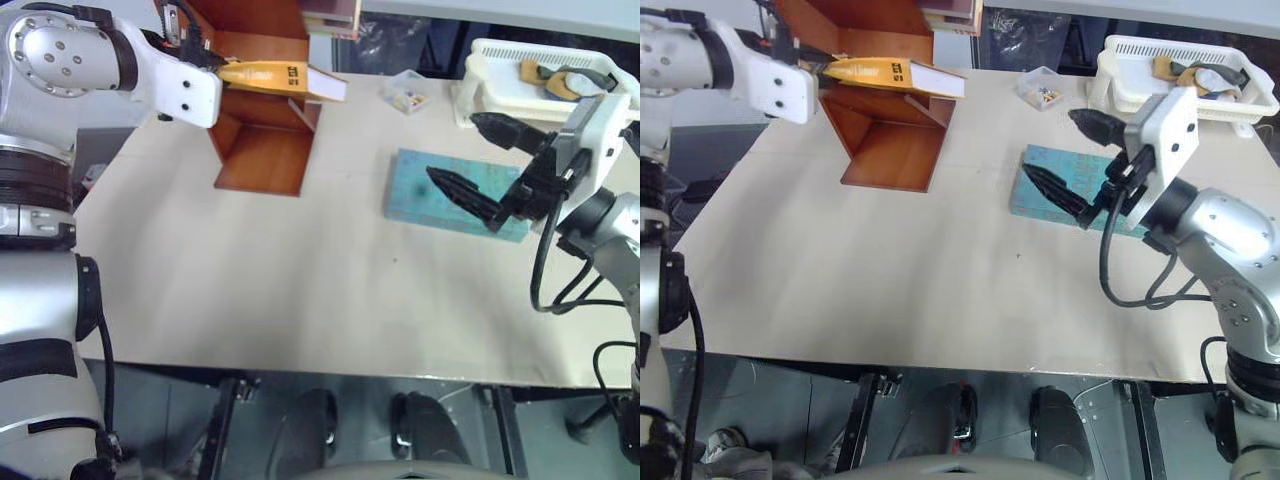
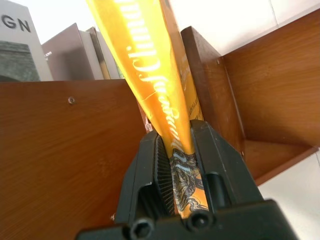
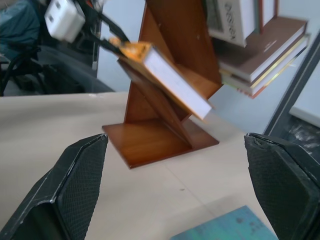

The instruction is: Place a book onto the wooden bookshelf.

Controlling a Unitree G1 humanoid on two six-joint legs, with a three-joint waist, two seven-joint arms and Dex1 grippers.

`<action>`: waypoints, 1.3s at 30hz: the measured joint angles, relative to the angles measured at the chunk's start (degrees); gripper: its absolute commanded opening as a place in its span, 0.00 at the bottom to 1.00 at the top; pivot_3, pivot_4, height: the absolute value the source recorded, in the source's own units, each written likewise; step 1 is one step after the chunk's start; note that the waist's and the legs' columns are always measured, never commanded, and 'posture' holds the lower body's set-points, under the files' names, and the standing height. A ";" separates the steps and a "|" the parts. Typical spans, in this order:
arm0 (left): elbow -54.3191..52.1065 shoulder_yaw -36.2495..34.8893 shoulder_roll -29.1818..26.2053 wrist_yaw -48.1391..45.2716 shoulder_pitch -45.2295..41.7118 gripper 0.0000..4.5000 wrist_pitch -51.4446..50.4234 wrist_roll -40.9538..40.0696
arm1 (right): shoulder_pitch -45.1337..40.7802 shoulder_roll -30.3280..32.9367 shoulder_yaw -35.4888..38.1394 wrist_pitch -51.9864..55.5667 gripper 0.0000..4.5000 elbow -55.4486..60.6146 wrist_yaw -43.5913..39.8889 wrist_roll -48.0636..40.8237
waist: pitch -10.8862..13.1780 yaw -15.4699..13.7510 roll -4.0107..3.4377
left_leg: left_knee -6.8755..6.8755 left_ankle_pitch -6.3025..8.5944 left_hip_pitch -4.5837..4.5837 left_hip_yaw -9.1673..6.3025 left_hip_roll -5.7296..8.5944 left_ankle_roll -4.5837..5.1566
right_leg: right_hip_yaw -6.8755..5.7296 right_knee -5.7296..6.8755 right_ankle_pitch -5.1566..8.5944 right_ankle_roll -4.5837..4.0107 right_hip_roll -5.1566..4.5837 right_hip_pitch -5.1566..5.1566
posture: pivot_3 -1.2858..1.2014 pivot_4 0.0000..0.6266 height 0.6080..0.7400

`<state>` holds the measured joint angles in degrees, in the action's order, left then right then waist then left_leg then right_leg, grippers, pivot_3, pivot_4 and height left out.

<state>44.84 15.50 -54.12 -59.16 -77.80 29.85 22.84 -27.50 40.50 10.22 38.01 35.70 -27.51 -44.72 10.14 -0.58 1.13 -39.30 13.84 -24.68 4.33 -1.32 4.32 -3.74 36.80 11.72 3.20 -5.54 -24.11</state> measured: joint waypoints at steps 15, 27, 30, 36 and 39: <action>11.86 4.34 4.02 2.31 -6.02 0.98 -2.03 4.35 | 2.75 -1.10 -0.03 2.10 1.00 4.00 4.91 -1.19 | 0.00 0.37 0.01 | -0.09 -0.01 -0.43 0.12 -0.03 0.00 | 0.11 0.10 -0.04 -0.03 -0.02 -0.47 | 0.52 0.24 1.00; -32.07 -24.22 -2.22 -4.07 27.33 0.98 -38.69 -30.32 | 3.84 0.04 -2.07 2.31 1.00 1.28 0.16 -0.54 | 0.02 1.06 0.05 | -0.27 -0.17 -1.01 -0.01 0.00 -0.27 | 0.10 0.15 -0.09 0.04 -0.10 -0.94 | 0.52 0.24 1.00; -52.26 -35.57 2.98 2.07 40.64 0.98 -60.89 -45.60 | 5.17 0.77 -3.98 2.63 1.00 0.69 -2.13 0.27 | -0.05 1.27 -0.04 | -0.29 -0.17 -0.76 -0.04 0.04 -0.26 | 0.14 0.06 -0.08 0.12 -0.18 -0.63 | 0.52 0.24 1.00; -73.93 -37.87 13.08 13.07 63.67 0.98 -74.20 -55.23 | 12.35 2.27 -5.18 1.92 1.00 0.79 -2.34 5.79 | 0.10 0.70 0.34 | -0.15 -0.21 -0.17 -0.13 -0.01 -0.37 | 0.04 0.09 -0.07 0.07 -0.07 -0.14 | 0.52 0.24 1.00; -77.20 -39.96 12.78 13.09 70.30 0.98 -73.63 -56.21 | 20.09 5.36 -4.08 1.16 1.00 2.67 -4.57 8.06 | -0.02 0.43 0.12 | -0.07 -0.05 0.20 -0.11 -0.01 -0.16 | 0.06 0.01 0.08 -0.15 -0.14 0.18 | 0.52 0.24 1.00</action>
<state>-32.35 -24.46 -41.34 -46.07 -7.50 -43.78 -33.38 -7.41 45.85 6.14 39.17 38.38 -32.08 -36.66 10.12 -0.15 1.25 -39.38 13.79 -24.48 4.22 -1.33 4.16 -3.68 36.81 11.80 3.05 -5.68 -23.93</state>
